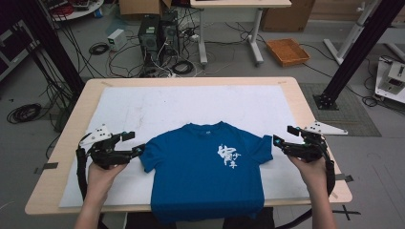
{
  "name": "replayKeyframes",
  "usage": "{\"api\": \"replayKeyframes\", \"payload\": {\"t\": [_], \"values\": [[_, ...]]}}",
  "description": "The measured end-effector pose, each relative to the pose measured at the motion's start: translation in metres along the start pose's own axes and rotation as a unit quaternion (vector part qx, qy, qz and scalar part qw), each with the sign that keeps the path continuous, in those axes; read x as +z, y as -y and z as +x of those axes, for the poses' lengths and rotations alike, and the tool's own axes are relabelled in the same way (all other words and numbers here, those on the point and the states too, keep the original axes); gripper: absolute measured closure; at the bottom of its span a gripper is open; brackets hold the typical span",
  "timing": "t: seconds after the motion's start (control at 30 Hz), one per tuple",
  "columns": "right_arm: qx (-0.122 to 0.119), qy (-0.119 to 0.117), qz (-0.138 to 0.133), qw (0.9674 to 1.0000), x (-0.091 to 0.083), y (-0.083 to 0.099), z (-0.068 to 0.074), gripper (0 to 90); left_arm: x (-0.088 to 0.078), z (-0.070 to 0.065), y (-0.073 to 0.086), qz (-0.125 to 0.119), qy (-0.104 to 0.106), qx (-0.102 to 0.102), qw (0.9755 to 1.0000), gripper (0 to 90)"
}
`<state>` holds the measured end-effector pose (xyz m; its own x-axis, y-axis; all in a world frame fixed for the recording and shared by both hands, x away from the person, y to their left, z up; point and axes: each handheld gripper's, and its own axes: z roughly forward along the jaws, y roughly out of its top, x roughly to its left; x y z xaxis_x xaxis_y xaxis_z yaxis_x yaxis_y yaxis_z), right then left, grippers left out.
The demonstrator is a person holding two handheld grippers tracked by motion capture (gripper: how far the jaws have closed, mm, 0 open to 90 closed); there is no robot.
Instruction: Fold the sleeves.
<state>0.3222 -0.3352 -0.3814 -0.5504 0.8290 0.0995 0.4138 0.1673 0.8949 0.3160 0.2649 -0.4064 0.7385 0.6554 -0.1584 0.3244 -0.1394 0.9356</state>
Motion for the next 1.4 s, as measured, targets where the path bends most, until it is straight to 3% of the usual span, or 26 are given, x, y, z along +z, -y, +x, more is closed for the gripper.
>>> {"api": "replayKeyframes", "payload": {"t": [0.1,0.37,0.53,0.6,0.93,1.17,1.4], "values": [[0.001,-0.001,-0.002,1.0000,0.000,0.000,0.000,24.9,0.000,0.000,0.000,0.003,-0.006,0.006,1.0000,27.4],[0.004,-0.005,-0.004,1.0000,0.001,0.000,-0.001,24.9,0.003,0.006,0.002,0.015,-0.006,-0.003,0.9999,27.4],[0.007,-0.003,-0.007,0.9999,0.000,-0.001,-0.003,24.9,0.002,0.006,0.002,0.010,-0.015,0.006,0.9998,27.6],[0.008,-0.003,-0.006,0.9999,0.000,-0.001,-0.003,24.9,0.001,0.007,0.002,0.012,-0.028,0.015,0.9994,27.6],[0.008,-0.005,-0.005,0.9999,0.003,-0.001,-0.003,24.9,-0.001,0.017,0.008,0.030,-0.032,-0.002,0.9990,28.8],[0.006,-0.004,-0.005,1.0000,0.004,-0.002,-0.002,24.9,-0.002,0.024,0.014,0.042,-0.041,-0.014,0.9982,36.0],[0.006,-0.003,-0.004,1.0000,0.004,-0.002,-0.002,24.9,0.006,0.033,0.024,0.098,-0.051,-0.055,0.9924,48.8]]}}
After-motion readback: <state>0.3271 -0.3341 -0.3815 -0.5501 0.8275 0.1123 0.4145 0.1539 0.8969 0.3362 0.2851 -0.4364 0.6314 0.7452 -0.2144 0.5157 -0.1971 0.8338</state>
